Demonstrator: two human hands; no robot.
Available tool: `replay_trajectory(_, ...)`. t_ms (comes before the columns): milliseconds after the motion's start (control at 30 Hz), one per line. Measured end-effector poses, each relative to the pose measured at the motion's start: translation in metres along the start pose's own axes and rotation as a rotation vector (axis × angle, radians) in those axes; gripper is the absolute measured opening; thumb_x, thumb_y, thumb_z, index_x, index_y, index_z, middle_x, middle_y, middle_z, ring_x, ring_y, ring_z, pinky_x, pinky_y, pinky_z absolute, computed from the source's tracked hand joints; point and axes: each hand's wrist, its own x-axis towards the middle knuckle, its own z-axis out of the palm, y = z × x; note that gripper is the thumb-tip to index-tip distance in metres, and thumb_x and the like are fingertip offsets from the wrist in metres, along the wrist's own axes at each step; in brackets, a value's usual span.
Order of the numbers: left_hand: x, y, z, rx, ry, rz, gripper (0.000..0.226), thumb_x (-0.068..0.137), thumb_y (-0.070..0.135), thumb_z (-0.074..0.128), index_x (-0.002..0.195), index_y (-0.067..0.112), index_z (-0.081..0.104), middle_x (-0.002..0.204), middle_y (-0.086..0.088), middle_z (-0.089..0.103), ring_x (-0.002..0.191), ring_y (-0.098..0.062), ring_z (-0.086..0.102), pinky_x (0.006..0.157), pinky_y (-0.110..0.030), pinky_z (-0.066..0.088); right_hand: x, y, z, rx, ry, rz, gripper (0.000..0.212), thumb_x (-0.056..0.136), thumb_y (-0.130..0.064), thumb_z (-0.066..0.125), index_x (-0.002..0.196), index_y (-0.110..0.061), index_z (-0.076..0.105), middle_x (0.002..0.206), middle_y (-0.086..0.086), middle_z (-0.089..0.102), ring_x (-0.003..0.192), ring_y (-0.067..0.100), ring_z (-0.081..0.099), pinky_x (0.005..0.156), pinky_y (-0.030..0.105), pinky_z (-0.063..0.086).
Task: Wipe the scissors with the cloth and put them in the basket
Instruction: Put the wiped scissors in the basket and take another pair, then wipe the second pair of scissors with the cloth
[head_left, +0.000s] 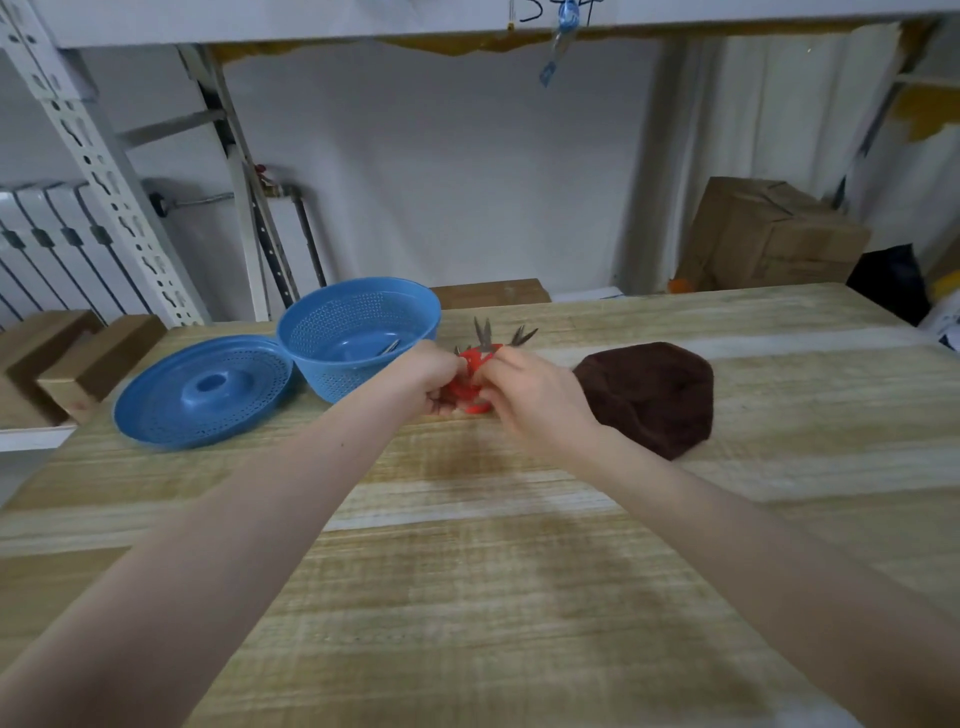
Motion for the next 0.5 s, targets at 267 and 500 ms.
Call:
replay_trajectory(267, -0.01, -0.014, -0.003, -0.007, -0.076, 0.033, 0.018, 0.103, 0.014, 0.043, 0.1, 0.009, 0.06, 0.069, -0.003, 0.054, 0.065, -0.017, 0.058, 0.076, -0.034, 0.05, -0.002, 0.009, -0.019, 0.369, -0.184, 0.687, 0.027, 0.095, -0.024, 0.057, 0.085, -0.003, 0.071, 0.08, 0.013, 0.071, 0.069, 0.02, 0.062, 0.079, 0.043, 0.054)
replay_trajectory(500, -0.018, -0.022, -0.004, -0.116, -0.129, -0.024, 0.018, 0.097, 0.022, 0.056, 0.102, 0.005, 0.062, 0.072, -0.007, 0.064, 0.058, -0.015, 0.059, 0.057, -0.026, 0.043, -0.01, 0.014, -0.013, 0.622, -0.217, 0.889, 0.026, 0.09, -0.015, 0.065, 0.068, -0.004, 0.072, 0.068, 0.007, 0.069, 0.076, 0.028, 0.071, 0.08, 0.047, 0.058)
